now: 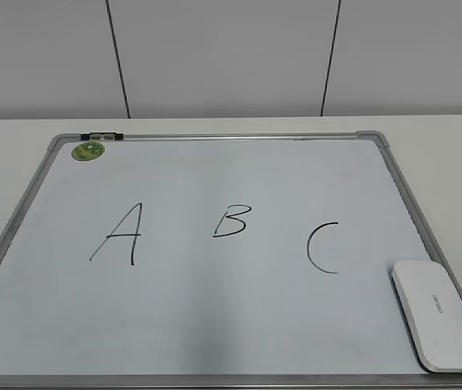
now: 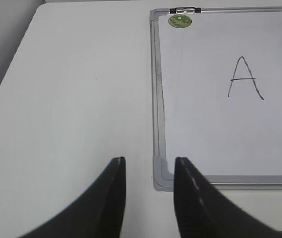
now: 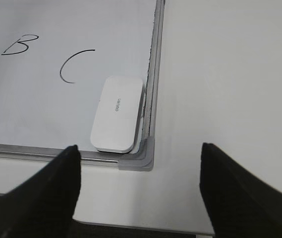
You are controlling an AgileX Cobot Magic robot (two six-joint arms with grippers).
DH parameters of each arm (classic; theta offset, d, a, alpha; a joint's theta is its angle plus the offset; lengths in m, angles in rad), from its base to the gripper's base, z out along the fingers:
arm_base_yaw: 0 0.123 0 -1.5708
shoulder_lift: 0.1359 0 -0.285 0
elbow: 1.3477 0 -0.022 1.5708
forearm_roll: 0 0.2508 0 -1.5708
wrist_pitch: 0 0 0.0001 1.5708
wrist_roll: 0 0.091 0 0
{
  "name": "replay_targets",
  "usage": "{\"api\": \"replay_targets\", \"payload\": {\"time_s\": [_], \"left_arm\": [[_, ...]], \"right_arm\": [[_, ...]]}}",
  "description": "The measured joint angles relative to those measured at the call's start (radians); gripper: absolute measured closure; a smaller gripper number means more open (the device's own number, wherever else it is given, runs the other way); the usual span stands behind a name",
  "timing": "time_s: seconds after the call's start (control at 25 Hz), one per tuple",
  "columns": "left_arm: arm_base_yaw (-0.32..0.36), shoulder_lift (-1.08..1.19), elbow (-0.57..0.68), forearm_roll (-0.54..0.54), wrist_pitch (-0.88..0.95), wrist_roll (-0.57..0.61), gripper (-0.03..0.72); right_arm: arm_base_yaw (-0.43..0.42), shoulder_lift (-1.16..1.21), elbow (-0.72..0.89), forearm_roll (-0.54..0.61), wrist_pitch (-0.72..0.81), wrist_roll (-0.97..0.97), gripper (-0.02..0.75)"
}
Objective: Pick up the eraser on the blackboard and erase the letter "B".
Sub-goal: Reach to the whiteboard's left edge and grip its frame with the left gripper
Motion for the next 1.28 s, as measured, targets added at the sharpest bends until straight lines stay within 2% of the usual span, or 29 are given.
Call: {"api": "replay_targets", "payload": {"time_s": [0.52,0.64,1.28], "left_arm": [[0.0,0.0,0.0,0.0,-0.004,0.0,0.445],[0.0,0.029,-0.031,0.007,-0.014,0.0,0.445],[0.0,0.729,-0.338,0.013,-0.035,0.0,0.445]], "right_arm": [[0.0,0.0,0.0,0.0,0.0,0.0,0.183],[0.0,0.0,0.0,0.0,0.0,0.0,0.183],[0.0,0.0,0.0,0.0,0.0,0.0,0.183]]}}
